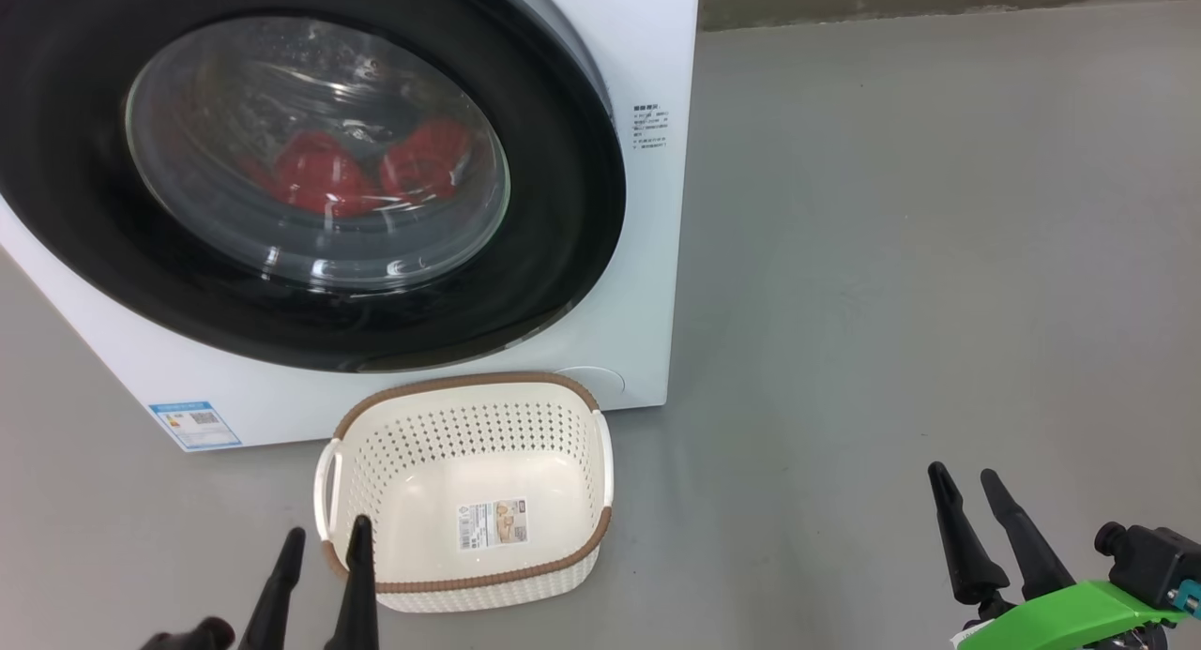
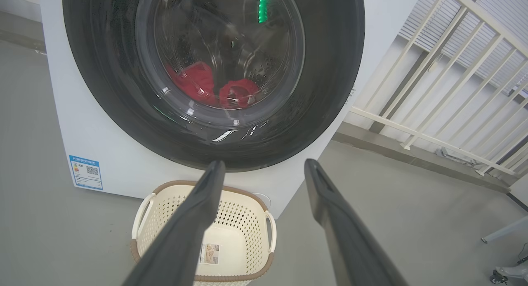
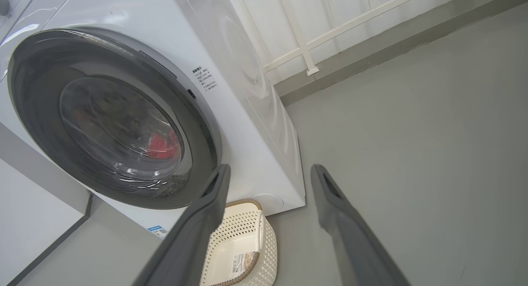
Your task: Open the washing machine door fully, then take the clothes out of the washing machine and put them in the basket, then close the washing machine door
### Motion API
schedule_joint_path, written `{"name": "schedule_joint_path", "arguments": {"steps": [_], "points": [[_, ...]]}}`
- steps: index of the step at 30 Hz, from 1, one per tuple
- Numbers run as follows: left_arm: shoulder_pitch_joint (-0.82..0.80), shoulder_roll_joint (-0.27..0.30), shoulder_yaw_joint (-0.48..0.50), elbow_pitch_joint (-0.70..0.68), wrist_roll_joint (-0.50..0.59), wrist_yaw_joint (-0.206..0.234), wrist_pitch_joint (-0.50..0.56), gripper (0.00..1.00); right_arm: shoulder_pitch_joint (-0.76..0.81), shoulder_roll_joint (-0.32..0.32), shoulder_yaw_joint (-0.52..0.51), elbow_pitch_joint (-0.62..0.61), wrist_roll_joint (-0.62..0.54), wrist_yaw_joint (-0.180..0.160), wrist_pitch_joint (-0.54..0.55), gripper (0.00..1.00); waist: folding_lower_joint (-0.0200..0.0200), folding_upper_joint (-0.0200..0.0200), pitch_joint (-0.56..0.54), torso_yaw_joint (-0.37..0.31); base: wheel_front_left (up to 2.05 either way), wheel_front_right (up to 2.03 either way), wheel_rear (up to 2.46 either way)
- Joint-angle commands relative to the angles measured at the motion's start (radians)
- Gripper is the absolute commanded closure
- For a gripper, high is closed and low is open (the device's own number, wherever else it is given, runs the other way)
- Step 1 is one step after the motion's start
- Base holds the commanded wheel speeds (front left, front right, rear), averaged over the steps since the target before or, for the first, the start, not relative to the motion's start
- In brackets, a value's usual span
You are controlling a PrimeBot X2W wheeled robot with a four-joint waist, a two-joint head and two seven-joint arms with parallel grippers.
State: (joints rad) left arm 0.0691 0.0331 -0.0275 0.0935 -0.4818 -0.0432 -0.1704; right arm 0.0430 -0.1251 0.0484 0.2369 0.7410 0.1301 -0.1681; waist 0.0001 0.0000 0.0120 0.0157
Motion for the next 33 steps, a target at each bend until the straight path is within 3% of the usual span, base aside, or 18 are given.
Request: {"name": "schedule_joint_path", "arguments": {"steps": [1, 27, 33], "points": [[0.002, 0.013, 0.022, -0.036, 0.041, 0.006, -0.016, 0.00, -0.001, -0.025, 0.017, -0.033, -0.032, 0.001, -0.019, 0.00, 0.0000, 0.0000, -0.001, 0.000, 0.00, 0.00, 0.00], [0.027, 0.017, 0.043, -0.027, 0.247, 0.006, -0.090, 0.00, 0.034, -0.044, -0.007, -0.040, -0.281, 0.001, -0.093, 0.00, -0.0001, 0.0000, 0.003, -0.016, 0.00, 0.00, 0.00], [0.027, 0.017, 0.051, -0.022, 0.236, 0.000, -0.091, 0.00, 0.033, -0.040, -0.010, -0.033, -0.287, 0.001, -0.094, 0.00, -0.0001, 0.0000, 0.003, -0.019, 0.00, 0.00, 0.00]]}}
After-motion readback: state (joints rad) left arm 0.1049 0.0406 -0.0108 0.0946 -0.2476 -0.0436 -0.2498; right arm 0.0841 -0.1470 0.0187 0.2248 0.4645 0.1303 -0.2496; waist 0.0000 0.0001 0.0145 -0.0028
